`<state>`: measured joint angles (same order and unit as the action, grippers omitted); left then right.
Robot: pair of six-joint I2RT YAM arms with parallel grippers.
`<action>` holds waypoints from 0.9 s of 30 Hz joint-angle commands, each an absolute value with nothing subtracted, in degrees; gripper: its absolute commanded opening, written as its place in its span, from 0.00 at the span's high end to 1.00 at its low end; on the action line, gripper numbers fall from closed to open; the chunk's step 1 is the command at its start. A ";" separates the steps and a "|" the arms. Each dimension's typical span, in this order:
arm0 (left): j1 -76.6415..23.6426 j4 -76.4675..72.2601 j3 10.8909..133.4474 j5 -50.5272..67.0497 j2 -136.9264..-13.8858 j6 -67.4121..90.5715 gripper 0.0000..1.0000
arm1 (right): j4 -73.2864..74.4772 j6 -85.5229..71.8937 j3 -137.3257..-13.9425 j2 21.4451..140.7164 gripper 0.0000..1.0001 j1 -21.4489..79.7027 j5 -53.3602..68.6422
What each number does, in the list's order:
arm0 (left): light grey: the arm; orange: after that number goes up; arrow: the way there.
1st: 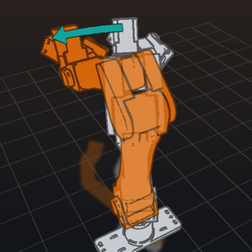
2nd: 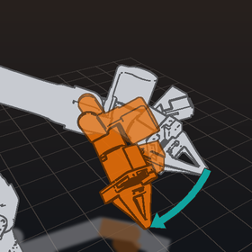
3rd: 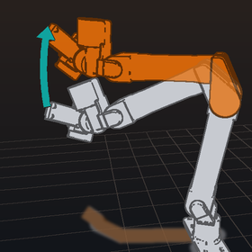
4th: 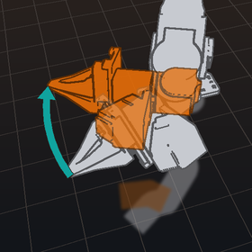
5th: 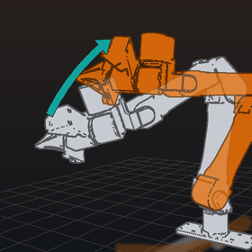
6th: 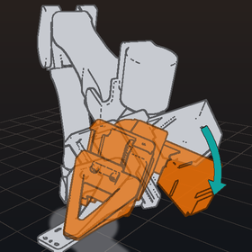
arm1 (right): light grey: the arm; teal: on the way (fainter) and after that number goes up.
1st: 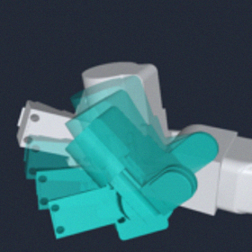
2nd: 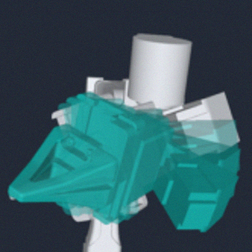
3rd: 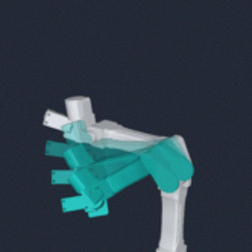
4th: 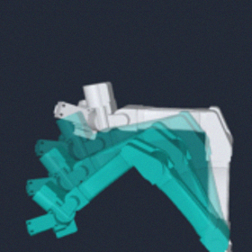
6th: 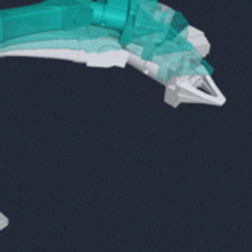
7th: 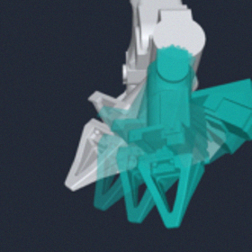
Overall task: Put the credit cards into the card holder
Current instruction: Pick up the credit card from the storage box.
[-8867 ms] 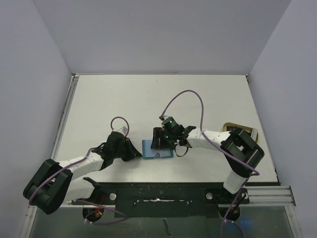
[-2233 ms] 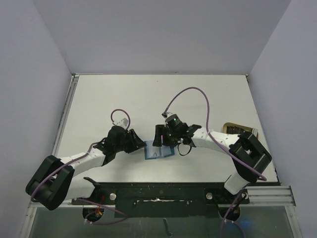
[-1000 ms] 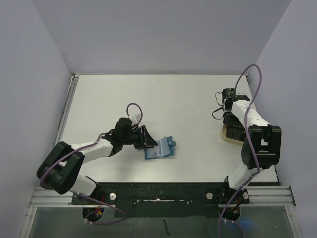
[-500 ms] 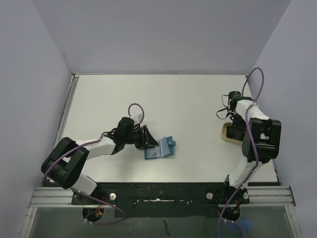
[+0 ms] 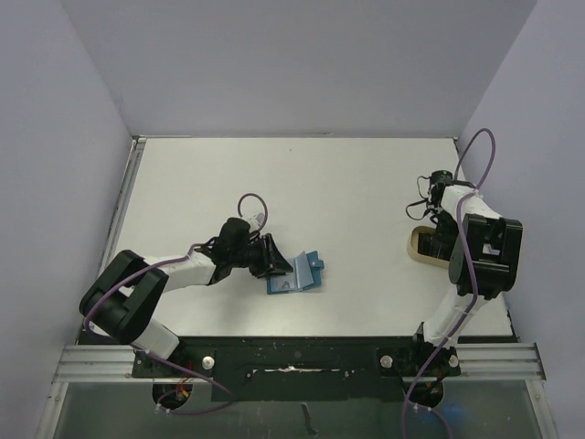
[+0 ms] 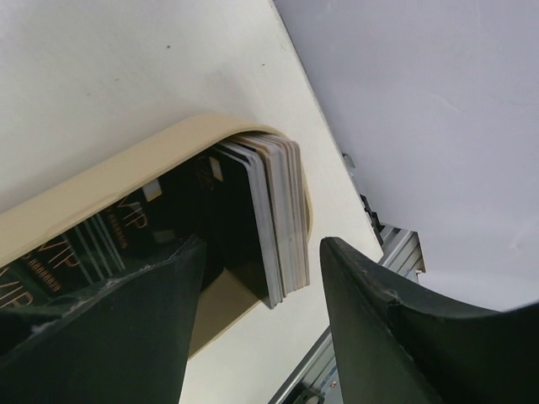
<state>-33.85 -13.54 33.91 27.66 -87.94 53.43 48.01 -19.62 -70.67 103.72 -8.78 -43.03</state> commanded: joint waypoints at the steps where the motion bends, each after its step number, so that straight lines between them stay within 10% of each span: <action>1: -34.24 -14.68 36.86 27.89 -87.91 53.06 0.65 | 46.17 -18.48 -71.31 102.28 0.43 -10.52 -43.24; 27: -34.20 -14.85 37.27 28.94 -88.49 53.11 0.66 | 45.35 -18.29 -70.58 101.44 0.70 -11.77 -43.30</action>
<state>-34.04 -13.26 34.68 27.73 -88.20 53.39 46.63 -18.39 -70.61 103.72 -11.05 -42.19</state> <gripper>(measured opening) 0.348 0.305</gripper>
